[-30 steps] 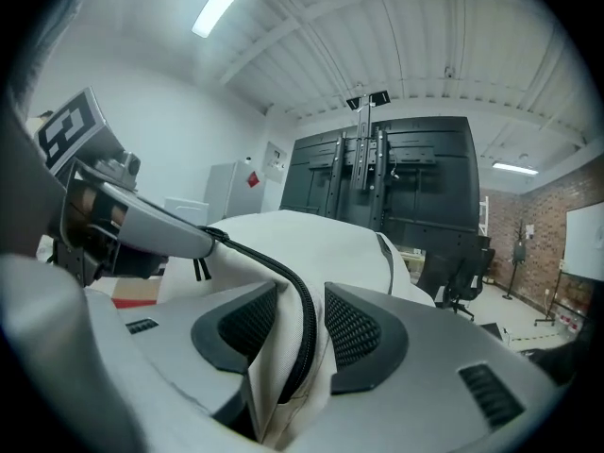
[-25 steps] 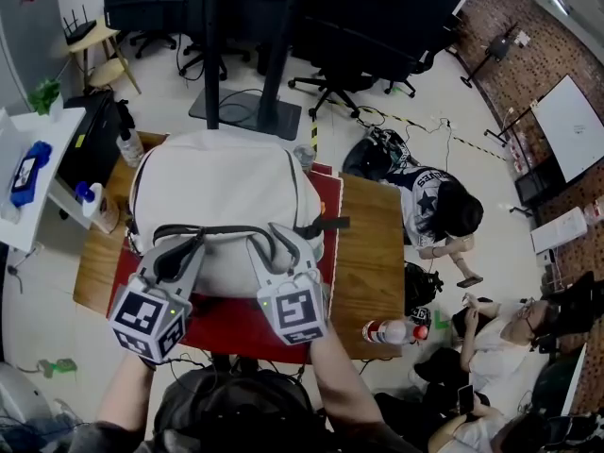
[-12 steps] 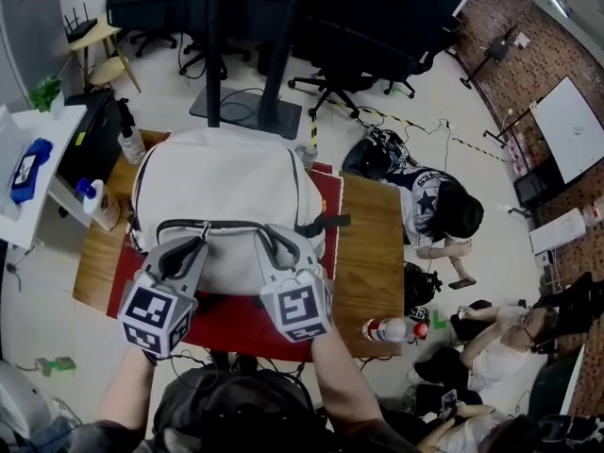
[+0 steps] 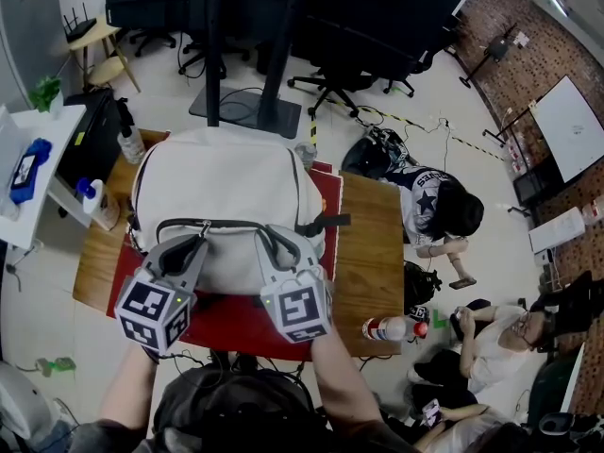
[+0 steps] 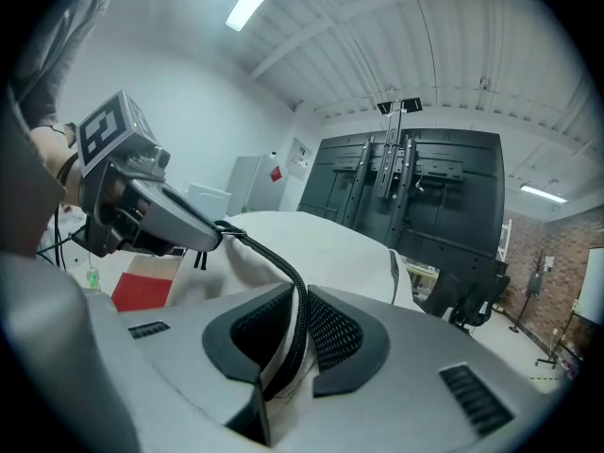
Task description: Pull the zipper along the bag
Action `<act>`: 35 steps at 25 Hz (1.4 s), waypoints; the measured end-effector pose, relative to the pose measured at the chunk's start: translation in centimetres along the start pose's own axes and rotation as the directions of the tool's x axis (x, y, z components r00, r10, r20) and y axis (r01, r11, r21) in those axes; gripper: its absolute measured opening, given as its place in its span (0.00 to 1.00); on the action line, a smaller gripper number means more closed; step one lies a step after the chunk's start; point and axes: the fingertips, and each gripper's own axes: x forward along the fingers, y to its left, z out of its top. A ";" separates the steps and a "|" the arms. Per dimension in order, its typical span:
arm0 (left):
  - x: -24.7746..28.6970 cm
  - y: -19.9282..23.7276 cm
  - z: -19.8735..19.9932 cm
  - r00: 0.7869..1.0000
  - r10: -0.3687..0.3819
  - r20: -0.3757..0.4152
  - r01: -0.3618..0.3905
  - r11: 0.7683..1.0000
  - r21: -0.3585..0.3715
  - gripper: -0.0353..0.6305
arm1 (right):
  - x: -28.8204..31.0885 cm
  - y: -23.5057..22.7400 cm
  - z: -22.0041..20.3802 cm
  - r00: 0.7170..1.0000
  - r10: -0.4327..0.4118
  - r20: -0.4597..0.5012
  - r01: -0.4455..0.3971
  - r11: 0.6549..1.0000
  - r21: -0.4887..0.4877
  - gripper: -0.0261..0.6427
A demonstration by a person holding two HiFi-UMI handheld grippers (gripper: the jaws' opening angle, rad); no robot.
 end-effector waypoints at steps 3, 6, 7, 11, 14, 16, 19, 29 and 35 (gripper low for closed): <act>-0.9 0.8 1.1 0.999 0.002 0.048 -0.001 1.000 -0.013 0.13 | -0.1 0.0 0.1 1.000 -0.008 0.007 0.008 1.000 -0.008 0.17; -1.3 1.6 1.6 0.997 0.012 0.073 -0.013 1.000 0.009 0.13 | -0.3 0.1 0.4 0.999 -0.030 0.019 0.030 0.999 -0.021 0.17; -1.3 1.9 1.7 0.997 0.014 0.082 -0.014 1.000 -0.003 0.13 | -0.3 0.2 0.4 0.999 -0.038 0.022 0.039 0.999 -0.024 0.16; -1.5 3.2 1.9 0.995 0.010 0.098 -0.004 0.998 -0.067 0.13 | -0.4 0.8 0.8 0.998 -0.044 0.039 0.046 0.998 -0.047 0.16; -1.5 3.2 2.1 0.996 -0.010 0.093 0.016 0.998 -0.067 0.13 | -0.5 0.6 0.7 0.997 -0.054 0.052 0.057 0.997 -0.053 0.16; -1.6 3.2 2.4 0.995 -0.043 0.087 0.051 0.995 -0.084 0.13 | -0.6 0.6 0.5 0.997 -0.054 0.055 0.058 0.996 -0.073 0.16; -2.1 2.9 3.9 0.993 -0.096 0.071 0.100 0.994 -0.054 0.13 | -0.9 0.6 0.5 0.997 -0.057 0.049 0.061 0.994 -0.092 0.16; -4.2 6.4 2.6 0.994 -0.099 0.045 0.104 0.987 -0.119 0.12 | -0.8 0.3 0.0 0.997 -0.066 0.050 0.070 0.995 -0.077 0.15; -7.1 11.5 -1.8 0.999 -0.023 0.038 0.031 0.972 -0.233 0.12 | -0.6 0.4 -0.4 0.996 -0.071 0.051 0.075 0.995 -0.072 0.15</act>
